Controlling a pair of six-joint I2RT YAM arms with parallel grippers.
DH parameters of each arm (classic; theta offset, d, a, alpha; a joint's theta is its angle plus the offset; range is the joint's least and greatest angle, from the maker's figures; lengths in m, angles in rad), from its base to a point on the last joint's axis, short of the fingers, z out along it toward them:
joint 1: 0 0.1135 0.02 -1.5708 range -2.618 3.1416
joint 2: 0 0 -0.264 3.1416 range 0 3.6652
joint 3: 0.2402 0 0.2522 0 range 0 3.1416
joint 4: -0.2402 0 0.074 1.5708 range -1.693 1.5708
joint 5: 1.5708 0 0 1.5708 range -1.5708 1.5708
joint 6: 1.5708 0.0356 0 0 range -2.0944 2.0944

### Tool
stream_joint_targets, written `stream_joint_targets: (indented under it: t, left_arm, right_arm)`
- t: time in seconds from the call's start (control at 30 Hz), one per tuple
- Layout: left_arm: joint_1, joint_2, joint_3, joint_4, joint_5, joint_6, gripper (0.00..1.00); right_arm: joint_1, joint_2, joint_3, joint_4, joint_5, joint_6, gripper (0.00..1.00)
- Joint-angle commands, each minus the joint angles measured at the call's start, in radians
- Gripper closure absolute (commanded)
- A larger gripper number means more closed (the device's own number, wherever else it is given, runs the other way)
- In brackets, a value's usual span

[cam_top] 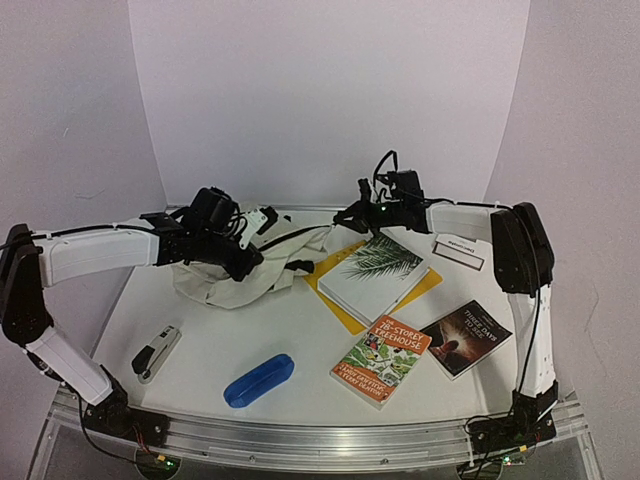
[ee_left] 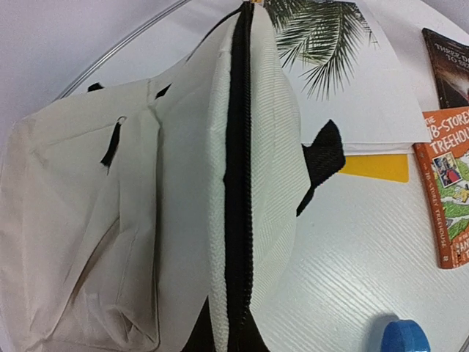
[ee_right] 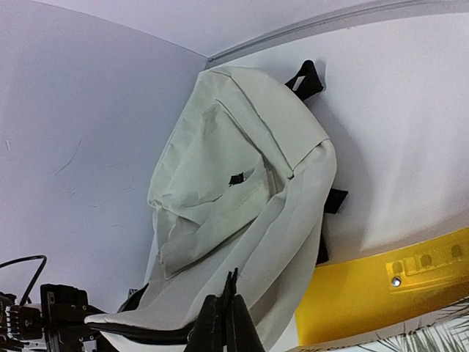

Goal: Pack the student bag
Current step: Unzip the student bag at the center of the board.

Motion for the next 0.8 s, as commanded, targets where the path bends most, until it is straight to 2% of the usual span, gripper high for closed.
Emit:
stream_joint_targets:
  t: [0.0, 0.07, 0.1, 0.17, 0.23, 0.27, 0.37, 0.47, 0.6, 0.77]
  left_arm:
    - [0.052, -0.039, -0.043, -0.088, -0.167, 0.035, 1.00]
    - [0.107, -0.024, -0.039, -0.070, -0.163, 0.031, 0.98]
    - [0.132, -0.018, -0.032, -0.064, -0.147, 0.030, 0.94]
    - [0.157, -0.019, -0.014, -0.068, -0.096, 0.048, 0.77]
    - [0.158, -0.032, 0.011, -0.097, -0.030, 0.070, 0.50]
    - [0.155, -0.037, 0.024, -0.115, 0.012, 0.072, 0.40]
    - [0.121, -0.062, 0.066, -0.169, 0.079, 0.065, 0.28]
    - [0.086, -0.064, 0.131, -0.220, 0.136, 0.010, 0.11]
    - [0.062, -0.014, 0.203, -0.217, 0.215, -0.084, 0.01]
    - [0.049, 0.108, 0.248, -0.149, 0.166, -0.136, 0.03]
  right_arm:
    - [-0.055, -0.029, 0.038, 0.036, 0.078, -0.019, 1.00]
    - [-0.042, -0.052, 0.021, 0.038, 0.067, -0.011, 1.00]
    - [-0.033, -0.062, 0.010, 0.040, 0.061, -0.005, 1.00]
    - [-0.012, -0.075, -0.004, 0.048, 0.051, 0.008, 1.00]
    - [0.019, -0.080, -0.009, 0.062, 0.048, 0.020, 1.00]
    - [0.033, -0.081, -0.008, 0.073, 0.047, 0.029, 1.00]
    - [0.084, -0.074, -0.003, 0.092, 0.044, 0.046, 1.00]
    - [0.119, -0.064, 0.009, 0.105, 0.038, 0.058, 1.00]
    - [0.148, -0.052, 0.019, 0.119, 0.033, 0.081, 1.00]
    - [0.171, -0.035, 0.044, 0.138, 0.029, 0.106, 1.00]
